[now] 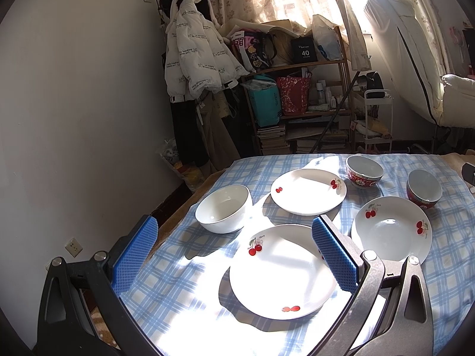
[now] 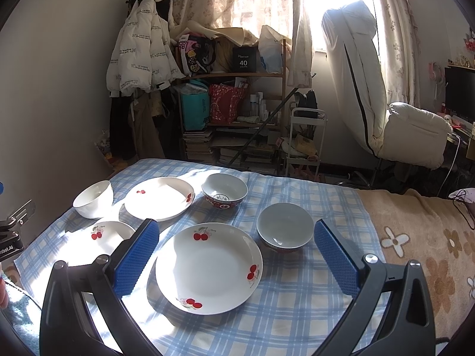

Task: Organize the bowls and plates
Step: 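Move both tools toward the rim of a large white cherry plate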

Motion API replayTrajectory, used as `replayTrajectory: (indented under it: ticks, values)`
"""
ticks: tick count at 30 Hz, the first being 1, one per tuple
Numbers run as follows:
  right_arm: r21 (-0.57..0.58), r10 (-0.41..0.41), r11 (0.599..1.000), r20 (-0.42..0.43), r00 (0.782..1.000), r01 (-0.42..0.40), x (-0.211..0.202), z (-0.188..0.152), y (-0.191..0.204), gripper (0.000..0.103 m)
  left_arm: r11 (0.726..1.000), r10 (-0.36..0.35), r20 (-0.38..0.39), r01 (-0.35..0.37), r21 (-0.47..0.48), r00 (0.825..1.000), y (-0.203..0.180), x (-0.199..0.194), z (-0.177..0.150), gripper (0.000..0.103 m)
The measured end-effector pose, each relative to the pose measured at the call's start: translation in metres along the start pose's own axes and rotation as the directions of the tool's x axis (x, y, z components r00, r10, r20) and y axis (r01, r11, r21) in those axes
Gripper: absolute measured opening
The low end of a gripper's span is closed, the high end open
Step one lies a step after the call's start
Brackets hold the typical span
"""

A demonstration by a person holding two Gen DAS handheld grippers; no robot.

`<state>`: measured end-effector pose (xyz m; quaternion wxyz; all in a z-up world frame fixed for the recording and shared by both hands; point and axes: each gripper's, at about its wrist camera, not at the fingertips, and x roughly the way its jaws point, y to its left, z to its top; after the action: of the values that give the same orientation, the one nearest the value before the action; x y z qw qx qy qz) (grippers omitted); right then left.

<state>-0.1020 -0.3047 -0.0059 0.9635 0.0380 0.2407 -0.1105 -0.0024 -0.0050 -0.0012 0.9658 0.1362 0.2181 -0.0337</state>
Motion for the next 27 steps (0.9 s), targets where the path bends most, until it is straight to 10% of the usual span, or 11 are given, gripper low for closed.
replayTrajectory:
  ticks: [27]
  values:
    - [0.048, -0.027, 0.998, -0.111, 0.994, 0.032, 0.037, 0.004, -0.011, 0.103, 0.985, -0.166, -0.103, 0.17, 0.039, 0.981, -0.035, 0.047, 0.05, 0.102]
